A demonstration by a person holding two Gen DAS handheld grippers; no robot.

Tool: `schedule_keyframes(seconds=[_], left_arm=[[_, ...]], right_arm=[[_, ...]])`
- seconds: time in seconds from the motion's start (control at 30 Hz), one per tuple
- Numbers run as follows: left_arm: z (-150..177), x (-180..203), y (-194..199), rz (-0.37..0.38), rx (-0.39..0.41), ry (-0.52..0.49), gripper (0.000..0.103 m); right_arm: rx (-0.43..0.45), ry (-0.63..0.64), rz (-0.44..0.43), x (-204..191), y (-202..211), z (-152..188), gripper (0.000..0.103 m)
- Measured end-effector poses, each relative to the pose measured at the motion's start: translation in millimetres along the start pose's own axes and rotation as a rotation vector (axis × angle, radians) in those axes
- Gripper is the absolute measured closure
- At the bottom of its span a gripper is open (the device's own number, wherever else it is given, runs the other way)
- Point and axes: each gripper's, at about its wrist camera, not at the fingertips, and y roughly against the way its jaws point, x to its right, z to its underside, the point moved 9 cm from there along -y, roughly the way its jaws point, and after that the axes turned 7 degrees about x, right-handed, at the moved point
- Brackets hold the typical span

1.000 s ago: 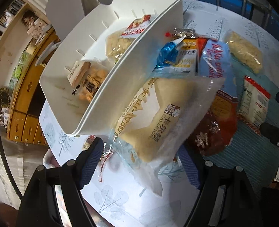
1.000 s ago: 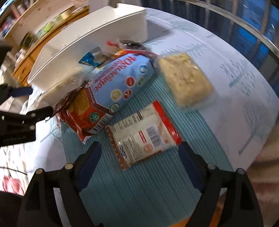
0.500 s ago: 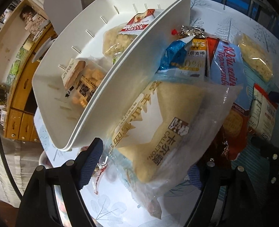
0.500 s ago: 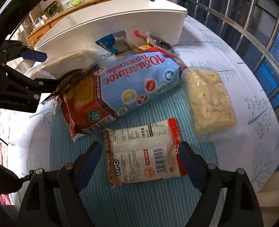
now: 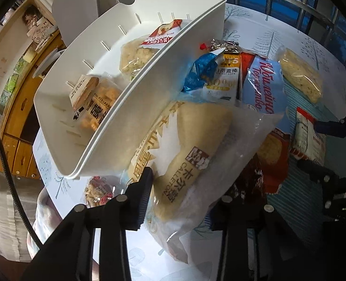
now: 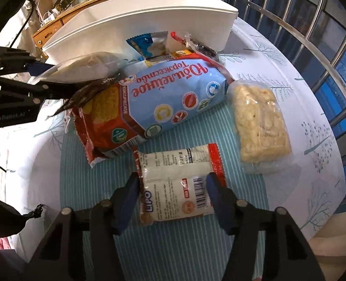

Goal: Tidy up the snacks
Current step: 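Grasp the clear bread bag with left tool while right grasps white-red packet, then carry the bread bag and white-red packet over the white basket with both tools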

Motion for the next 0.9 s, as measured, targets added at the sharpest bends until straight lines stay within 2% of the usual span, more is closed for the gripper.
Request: schedule_keyframes(seconds=[0.2, 0.33, 0.57, 0.73, 0.9], left_arm=[[12, -8, 18, 0.011, 0.007, 0.054, 0.073], [26, -15, 33, 0.06, 0.006, 0.13, 0.075], [53, -32, 58, 0.156, 0.004, 0.291, 0.079], [70, -40, 83, 0.225, 0.023, 0.355, 0.08], [72, -48, 109, 0.298, 0.057, 0.403, 0.08]], right_arm=[[-0.046, -0.02, 0.037, -8, 7, 8, 0.052], [-0.049, -0.033, 0.055, -21, 18, 9, 0.071], [-0.065, -0.06, 0.113, -36, 29, 14, 0.084], [-0.034, -0.171, 0.084, -39, 40, 9, 0.088], [-0.021, -0.267, 0.053, -40, 50, -2, 0.09]])
